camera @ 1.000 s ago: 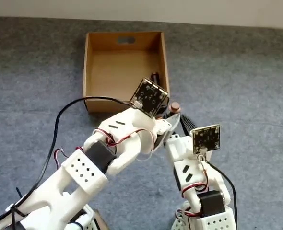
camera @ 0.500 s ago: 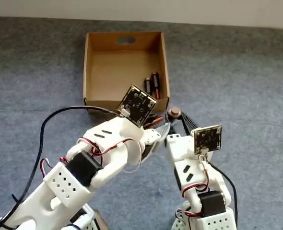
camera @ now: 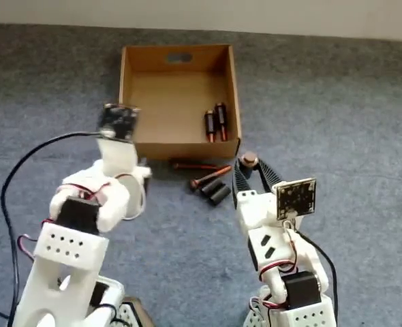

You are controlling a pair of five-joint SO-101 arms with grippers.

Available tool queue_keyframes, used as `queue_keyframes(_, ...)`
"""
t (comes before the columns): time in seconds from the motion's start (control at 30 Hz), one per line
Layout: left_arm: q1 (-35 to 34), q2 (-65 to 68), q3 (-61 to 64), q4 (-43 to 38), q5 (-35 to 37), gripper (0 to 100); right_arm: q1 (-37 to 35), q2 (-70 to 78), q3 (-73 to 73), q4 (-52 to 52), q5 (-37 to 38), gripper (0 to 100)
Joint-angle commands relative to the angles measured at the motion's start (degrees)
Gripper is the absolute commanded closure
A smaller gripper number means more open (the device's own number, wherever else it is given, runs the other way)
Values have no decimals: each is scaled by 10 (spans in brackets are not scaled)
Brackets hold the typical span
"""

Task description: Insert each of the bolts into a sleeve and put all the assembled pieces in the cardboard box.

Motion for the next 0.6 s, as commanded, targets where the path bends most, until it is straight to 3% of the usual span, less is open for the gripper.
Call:
queue_keyframes(0.0,-72,-6,70,-37,-5,989,6,-9,-14,-1,-3,992)
queue_keyframes(0.13,-114,-8,170,-128,-5,989,6,-9,-35,0,-1,992)
queue_keyframes(0.37,-117,-7,266,-242,-32,989,7,10,-163,0,-1,992)
queue_keyframes(0.57,-116,-8,316,-304,-72,989,2,220,-339,-2,-4,992)
